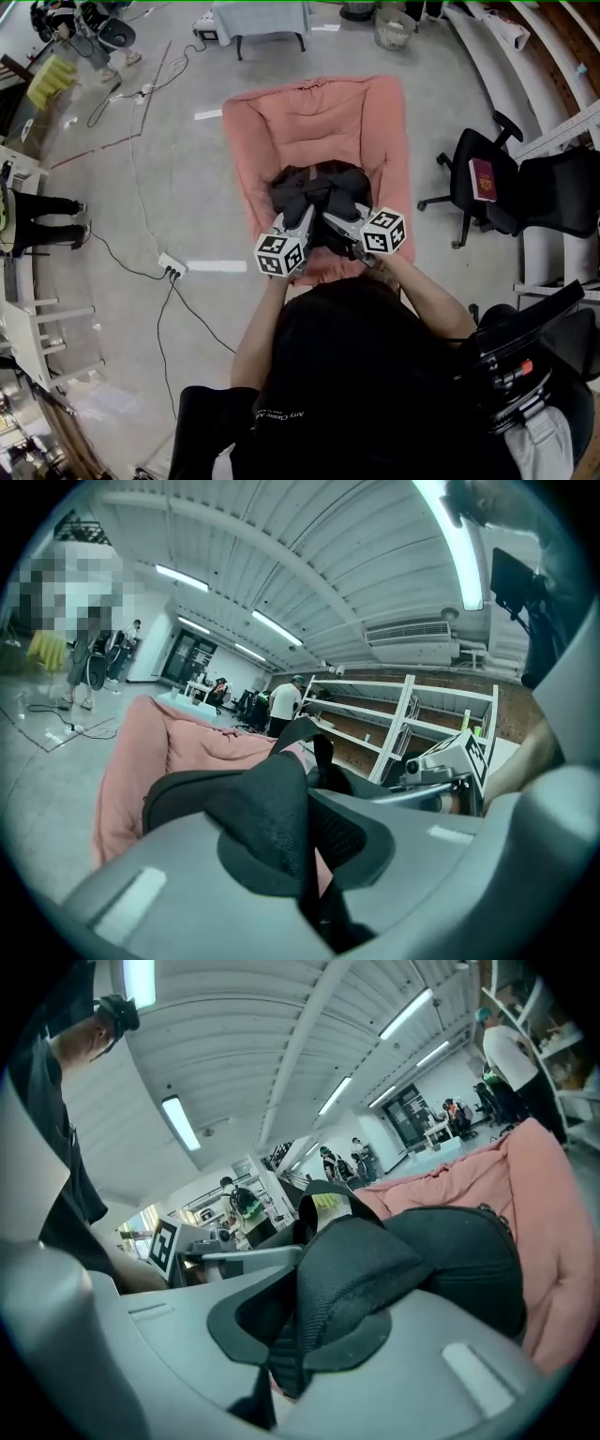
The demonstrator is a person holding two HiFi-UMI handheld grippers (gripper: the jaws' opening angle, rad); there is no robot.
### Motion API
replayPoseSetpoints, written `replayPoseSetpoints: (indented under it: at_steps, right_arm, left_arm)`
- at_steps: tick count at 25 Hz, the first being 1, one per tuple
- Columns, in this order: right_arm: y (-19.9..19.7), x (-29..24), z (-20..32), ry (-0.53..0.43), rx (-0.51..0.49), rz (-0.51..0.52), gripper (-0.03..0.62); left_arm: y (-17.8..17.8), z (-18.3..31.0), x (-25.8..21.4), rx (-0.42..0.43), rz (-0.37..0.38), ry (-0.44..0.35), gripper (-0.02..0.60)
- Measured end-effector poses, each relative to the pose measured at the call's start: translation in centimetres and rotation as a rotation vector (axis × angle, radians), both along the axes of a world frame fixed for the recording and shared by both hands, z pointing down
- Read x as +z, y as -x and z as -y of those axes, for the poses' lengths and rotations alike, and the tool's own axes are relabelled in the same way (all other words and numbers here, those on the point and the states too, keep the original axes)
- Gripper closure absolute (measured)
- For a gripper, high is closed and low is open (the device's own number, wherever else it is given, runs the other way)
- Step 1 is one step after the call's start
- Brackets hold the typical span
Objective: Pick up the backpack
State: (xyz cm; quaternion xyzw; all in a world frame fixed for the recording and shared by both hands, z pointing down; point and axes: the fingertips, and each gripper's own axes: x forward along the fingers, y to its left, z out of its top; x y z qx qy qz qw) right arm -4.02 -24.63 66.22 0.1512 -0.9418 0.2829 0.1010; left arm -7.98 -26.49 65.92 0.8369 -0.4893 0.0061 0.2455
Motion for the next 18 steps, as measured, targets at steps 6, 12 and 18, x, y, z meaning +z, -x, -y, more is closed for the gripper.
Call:
replayPoseSetpoints:
  at_steps: [6,12,18]
  right_arm:
    - [-0.2,-0.1,-0.3,-0.052,-0.011,-0.042,0.537]
    - [-0.7,-0.7,0.0,-0.062,-0.002,-0.051,0.537]
    - [-1.1,-2.0,0.5,-0.048,0.027,-0.031,0.536]
  left_arm:
    - [-0.1,-0.2,1.3,0.017,0.207,-0.009,0.560]
    - [-0.6,-0.6,2.0,0.072,0.356,-0.020,0.562]
    - [-1.4,-1.1,0.8,0.125,0.359,-0.013,0.563]
